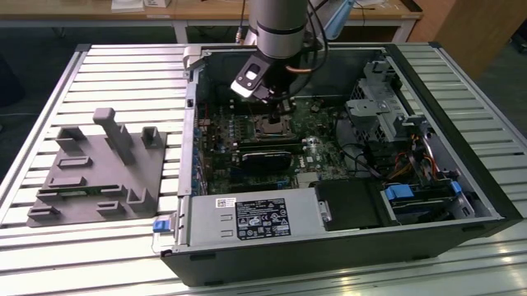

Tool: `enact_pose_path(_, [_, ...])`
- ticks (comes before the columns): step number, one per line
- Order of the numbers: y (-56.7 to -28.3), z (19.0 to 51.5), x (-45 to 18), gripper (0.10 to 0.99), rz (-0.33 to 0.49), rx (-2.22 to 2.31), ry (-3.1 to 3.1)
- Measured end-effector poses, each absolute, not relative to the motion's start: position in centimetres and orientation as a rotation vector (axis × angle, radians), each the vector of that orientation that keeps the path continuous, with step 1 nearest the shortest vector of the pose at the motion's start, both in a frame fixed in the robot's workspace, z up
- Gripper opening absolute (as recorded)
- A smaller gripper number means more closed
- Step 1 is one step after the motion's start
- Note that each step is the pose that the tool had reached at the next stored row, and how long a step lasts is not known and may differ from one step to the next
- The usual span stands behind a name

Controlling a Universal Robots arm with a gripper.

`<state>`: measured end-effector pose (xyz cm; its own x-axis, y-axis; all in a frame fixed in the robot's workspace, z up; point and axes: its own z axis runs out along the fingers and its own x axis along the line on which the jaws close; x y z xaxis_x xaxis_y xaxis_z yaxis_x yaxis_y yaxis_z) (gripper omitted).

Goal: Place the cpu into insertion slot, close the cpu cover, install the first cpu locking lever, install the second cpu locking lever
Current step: 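Close the cpu cover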

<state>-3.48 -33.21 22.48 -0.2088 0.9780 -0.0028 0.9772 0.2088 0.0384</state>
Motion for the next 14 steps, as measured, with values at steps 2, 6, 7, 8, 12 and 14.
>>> enact_pose_path(2, [-33.21, 22.47, -3.48, 0.106, 0.044, 1.916, 2.457])
enact_pose_path(6, [-33.21, 22.47, -3.48, 0.106, 0.046, 1.824, 2.527])
enact_pose_path(7, [-33.21, 22.47, -3.48, 0.106, 0.046, 1.802, 2.543])
enact_pose_path(8, [-33.21, 22.47, -3.48, 0.106, 0.047, 1.779, 2.559])
enact_pose_path(12, [-33.21, 22.46, -3.48, 0.106, 0.048, 1.661, 2.639])
enact_pose_path(14, [-33.21, 22.46, -3.48, 0.106, 0.049, 1.613, 2.669])
